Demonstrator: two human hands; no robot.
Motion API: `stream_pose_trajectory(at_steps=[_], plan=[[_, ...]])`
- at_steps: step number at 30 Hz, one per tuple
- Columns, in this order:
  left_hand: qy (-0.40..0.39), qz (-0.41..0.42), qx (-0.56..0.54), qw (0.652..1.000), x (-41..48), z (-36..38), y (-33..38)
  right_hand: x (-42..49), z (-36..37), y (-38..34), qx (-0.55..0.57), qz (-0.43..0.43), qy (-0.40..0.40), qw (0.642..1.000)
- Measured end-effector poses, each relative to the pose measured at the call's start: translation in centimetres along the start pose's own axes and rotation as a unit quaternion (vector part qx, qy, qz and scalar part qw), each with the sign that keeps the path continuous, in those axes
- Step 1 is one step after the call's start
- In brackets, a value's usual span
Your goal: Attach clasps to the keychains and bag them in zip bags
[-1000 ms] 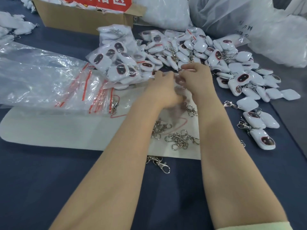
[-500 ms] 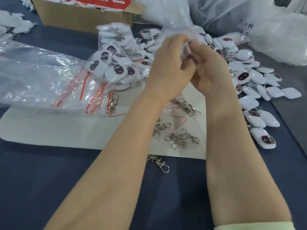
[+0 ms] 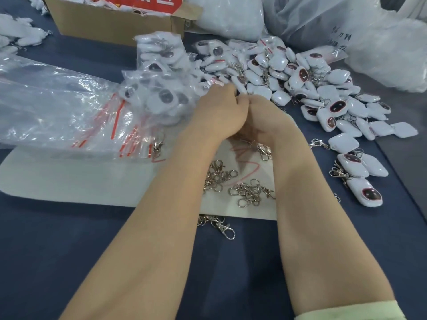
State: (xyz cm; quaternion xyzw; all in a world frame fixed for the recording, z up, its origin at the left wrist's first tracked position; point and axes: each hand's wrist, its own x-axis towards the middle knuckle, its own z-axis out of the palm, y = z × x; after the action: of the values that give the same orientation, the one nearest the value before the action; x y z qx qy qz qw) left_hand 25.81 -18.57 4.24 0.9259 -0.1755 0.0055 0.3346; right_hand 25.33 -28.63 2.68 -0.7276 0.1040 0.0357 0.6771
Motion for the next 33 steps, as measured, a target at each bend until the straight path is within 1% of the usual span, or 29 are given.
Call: stream_pose_trajectory(at_steps=[1, 3, 5, 7, 8, 9, 11, 12, 14, 18, 21, 25, 29, 33], plan=[[0.007, -0.01, -0.016, 1.0, 0.1, 0.1, -0.1, 0.1, -0.1, 0.0, 0.007, 0.01, -0.007, 1.0], [0.012, -0.021, -0.028, 0.999, 0.1, 0.3, -0.2, 0.1, -0.4, 0.0, -0.003, 0.018, 0.006, 1.0], [0.005, -0.029, -0.024, 0.999, 0.1, 0.6, -0.3, 0.2, -0.6, -0.2, -0.06, 0.019, 0.042, 0.997], [0.008, -0.04, -0.028, 0.999, 0.2, 0.6, -0.5, 0.5, -0.8, -0.3, -0.157, 0.005, 0.065, 0.985], [0.018, -0.046, -0.035, 0.998, 0.3, 0.5, -0.7, 0.5, -0.8, -0.3, -0.185, -0.008, 0.065, 0.981], [0.032, -0.051, -0.041, 0.997, 0.4, 0.4, -0.9, 0.5, -0.8, -0.2, -0.185, -0.018, 0.056, 0.981], [0.055, -0.059, -0.033, 0.996, 0.5, 0.3, -1.3, 0.3, -0.9, -0.2, -0.151, -0.03, 0.026, 0.988], [0.058, -0.064, -0.026, 0.996, 0.5, 0.3, -1.4, 0.2, -0.9, -0.3, -0.154, -0.033, 0.016, 0.987], [0.041, -0.07, -0.02, 0.996, 0.4, 0.5, -1.7, 0.2, -1.0, -0.3, -0.16, -0.038, 0.009, 0.986], [-0.004, -0.086, -0.046, 0.995, 0.2, 0.8, -1.9, 0.2, -0.9, -0.3, -0.119, -0.023, 0.013, 0.993], [-0.01, -0.097, -0.061, 0.993, 0.2, 0.8, -2.1, 0.4, -0.8, -0.2, -0.095, -0.022, 0.024, 0.995], [0.029, -0.062, -0.058, 0.996, 0.3, 0.5, -1.9, 0.5, -0.7, -0.4, -0.066, -0.025, 0.032, 0.997], [0.059, -0.052, -0.11, 0.991, 0.5, 0.6, -1.9, 0.5, -0.9, -0.5, 0.022, -0.017, 0.034, 0.999], [0.069, -0.034, -0.141, 0.987, 0.6, 1.0, -1.8, 0.5, -0.9, -0.5, 0.075, 0.0, 0.037, 0.997]])
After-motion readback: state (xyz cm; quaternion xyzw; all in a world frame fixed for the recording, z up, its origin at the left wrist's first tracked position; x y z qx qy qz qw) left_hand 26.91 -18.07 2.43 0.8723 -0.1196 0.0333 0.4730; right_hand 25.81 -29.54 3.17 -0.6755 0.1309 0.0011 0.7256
